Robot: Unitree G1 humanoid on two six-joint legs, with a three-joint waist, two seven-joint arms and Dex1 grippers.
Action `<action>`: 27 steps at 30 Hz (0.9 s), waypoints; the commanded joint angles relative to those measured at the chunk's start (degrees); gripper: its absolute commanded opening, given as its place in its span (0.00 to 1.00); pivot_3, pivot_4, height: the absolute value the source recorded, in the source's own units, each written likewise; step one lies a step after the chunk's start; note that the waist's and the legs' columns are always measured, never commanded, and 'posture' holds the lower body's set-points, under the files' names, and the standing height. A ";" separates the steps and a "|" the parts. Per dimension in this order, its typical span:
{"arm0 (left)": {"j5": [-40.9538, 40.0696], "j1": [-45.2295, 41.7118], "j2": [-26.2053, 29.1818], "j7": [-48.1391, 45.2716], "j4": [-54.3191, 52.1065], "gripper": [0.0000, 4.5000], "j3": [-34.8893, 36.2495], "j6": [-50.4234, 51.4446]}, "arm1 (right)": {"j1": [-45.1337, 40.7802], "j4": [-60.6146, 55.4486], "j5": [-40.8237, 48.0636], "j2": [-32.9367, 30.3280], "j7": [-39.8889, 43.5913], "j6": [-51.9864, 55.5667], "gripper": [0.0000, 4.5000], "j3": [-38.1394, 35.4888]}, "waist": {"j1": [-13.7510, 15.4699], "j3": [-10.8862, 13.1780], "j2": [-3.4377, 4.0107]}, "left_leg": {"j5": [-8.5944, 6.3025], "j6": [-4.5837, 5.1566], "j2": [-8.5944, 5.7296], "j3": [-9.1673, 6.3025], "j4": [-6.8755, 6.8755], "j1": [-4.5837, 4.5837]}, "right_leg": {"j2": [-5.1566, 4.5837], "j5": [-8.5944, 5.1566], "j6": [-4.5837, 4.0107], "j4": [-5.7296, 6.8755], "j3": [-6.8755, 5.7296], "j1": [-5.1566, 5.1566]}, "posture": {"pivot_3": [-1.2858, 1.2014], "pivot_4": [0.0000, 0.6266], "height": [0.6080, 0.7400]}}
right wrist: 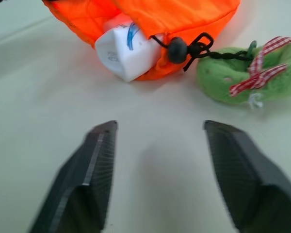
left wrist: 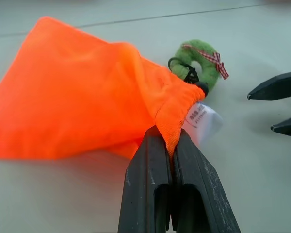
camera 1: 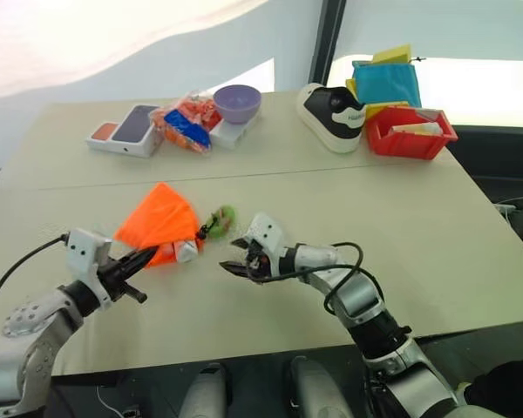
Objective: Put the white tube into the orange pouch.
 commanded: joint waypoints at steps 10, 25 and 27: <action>-7.40 -0.19 0.79 -1.04 2.32 0.00 2.18 3.37 | -7.55 9.15 -2.54 11.18 -4.93 -4.57 0.00 4.51 | -0.02 0.00 -0.02 | 0.00 0.00 0.04 -0.01 -0.03 0.00 | 0.02 -0.06 -0.14 0.01 0.00 -0.03 | 0.52 0.24 1.00; -7.96 3.18 0.81 -0.51 0.55 0.00 2.82 2.35 | -10.89 16.89 -5.07 13.82 -9.54 -11.10 0.00 1.65 | -0.03 -0.01 -0.04 | 0.00 -0.01 0.08 0.02 -0.07 -0.09 | -0.05 -0.09 -0.22 -0.02 0.01 -0.12 | 0.52 0.24 1.00; -8.46 3.07 0.35 -0.07 0.80 0.00 3.19 2.33 | -9.41 13.15 -4.23 11.67 -6.57 -10.01 0.00 2.27 | 0.02 -0.01 -0.05 | 0.00 -0.01 0.08 0.02 -0.06 -0.09 | -0.05 -0.09 -0.22 -0.02 0.01 -0.12 | 0.52 0.24 1.00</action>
